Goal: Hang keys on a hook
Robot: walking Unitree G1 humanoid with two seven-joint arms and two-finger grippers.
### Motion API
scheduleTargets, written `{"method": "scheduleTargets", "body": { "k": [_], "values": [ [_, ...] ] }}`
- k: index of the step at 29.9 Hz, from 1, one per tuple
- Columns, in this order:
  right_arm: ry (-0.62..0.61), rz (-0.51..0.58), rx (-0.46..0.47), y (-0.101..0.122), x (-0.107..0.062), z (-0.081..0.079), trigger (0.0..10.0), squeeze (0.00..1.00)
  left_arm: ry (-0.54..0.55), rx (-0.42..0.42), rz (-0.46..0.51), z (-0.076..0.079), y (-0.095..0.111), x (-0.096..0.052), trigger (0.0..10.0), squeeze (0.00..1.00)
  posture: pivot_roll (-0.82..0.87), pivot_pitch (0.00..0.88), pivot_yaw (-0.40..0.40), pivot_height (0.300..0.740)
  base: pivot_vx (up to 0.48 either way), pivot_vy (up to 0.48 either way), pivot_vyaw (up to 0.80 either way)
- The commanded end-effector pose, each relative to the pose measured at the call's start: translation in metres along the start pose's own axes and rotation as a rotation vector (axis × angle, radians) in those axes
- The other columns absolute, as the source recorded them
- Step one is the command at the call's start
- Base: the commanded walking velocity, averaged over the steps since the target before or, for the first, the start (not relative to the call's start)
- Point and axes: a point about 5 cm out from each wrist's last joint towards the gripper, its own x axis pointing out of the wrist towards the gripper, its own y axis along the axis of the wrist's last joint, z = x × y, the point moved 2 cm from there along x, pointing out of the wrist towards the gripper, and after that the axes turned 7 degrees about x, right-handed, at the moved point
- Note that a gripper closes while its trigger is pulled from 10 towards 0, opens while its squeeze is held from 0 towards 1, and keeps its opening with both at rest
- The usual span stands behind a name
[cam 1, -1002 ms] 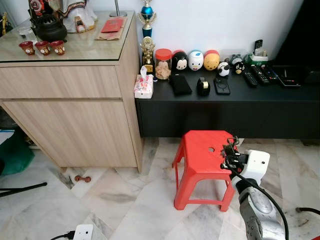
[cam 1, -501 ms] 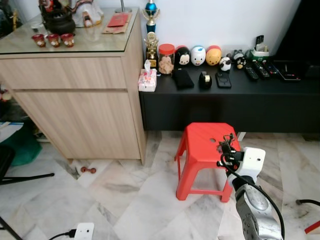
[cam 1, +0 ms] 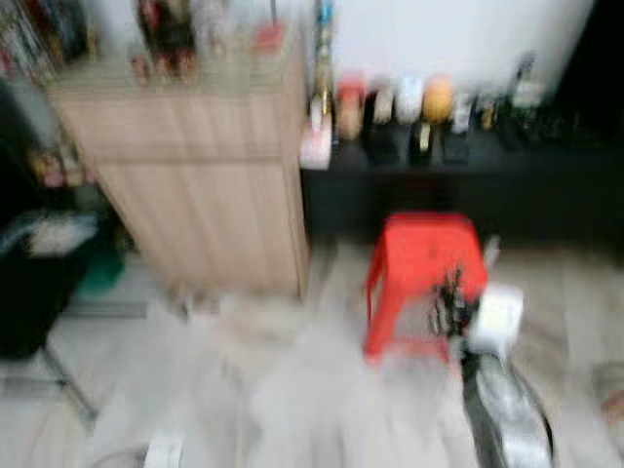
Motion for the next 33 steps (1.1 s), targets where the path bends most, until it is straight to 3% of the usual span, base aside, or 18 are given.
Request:
{"method": "scheduleTargets", "body": {
  "k": [1,6,33],
  "values": [
    [-0.02,0.031,-0.017,0.009,0.002,0.003,10.0,0.0,-0.015,-0.02,0.008,0.002,0.004,0.001,10.0,0.0,-0.11,0.0,0.036,0.74,0.0,0.0,0.0],
    [-0.056,0.055,-0.026,0.016,0.005,0.008,10.0,0.0,-0.013,0.018,0.007,0.002,0.004,0.001,10.0,0.0,-0.11,0.0,0.032,0.74,0.0,-0.162,0.0],
    [-0.071,0.105,-0.048,0.035,0.015,0.007,10.0,0.0,-0.014,-0.032,0.012,0.004,0.008,0.002,10.0,0.0,-0.11,0.0,0.021,0.74,0.0,-0.472,0.0]
  ]
}}
